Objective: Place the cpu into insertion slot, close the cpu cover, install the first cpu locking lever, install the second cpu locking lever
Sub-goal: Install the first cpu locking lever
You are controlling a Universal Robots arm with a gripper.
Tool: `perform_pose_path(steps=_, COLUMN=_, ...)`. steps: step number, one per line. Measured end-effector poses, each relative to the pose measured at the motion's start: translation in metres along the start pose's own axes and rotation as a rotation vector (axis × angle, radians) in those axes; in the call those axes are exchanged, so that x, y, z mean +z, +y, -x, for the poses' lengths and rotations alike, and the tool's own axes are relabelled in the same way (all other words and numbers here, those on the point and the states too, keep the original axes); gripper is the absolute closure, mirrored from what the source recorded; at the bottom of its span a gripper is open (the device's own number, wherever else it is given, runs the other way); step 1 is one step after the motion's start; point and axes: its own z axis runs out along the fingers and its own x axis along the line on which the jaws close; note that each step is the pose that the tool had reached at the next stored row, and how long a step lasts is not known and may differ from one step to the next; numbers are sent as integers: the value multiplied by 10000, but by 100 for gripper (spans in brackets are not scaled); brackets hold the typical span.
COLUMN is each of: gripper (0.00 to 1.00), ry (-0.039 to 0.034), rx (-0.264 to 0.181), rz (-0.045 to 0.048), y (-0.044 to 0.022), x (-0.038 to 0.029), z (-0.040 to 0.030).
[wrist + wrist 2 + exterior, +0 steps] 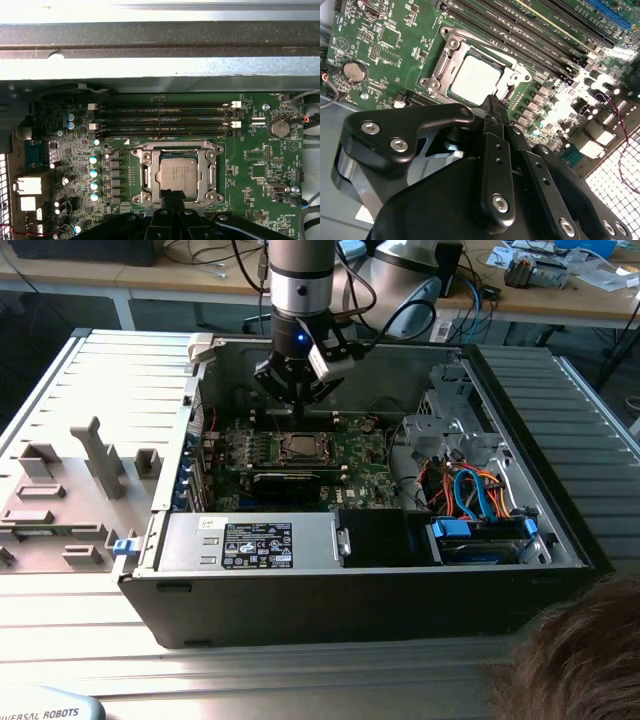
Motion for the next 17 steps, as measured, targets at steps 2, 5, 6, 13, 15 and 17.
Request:
perform_pose_path(steps=2, gripper=89, ry=0, rx=-1, rz=0, y=0, x=0, z=-9)
perform_pose_path(steps=5, gripper=89, ry=-1, rx=0, rz=1, y=0, x=0, z=-23)
perform_pose_path(steps=6, gripper=89, ry=0, rx=0, rz=1, y=0, x=0, z=-27)
perform_pose_path(steps=13, gripper=89, ry=-1, rx=-1, rz=1, y=-1, x=0, z=-51)
perform_pose_path(steps=15, gripper=89, ry=0, rx=0, rz=1, y=-1, x=-1, z=-61)
perform_pose_path(steps=17, gripper=89, ry=0, rx=-1, rz=0, y=-1, x=-1, z=-72)
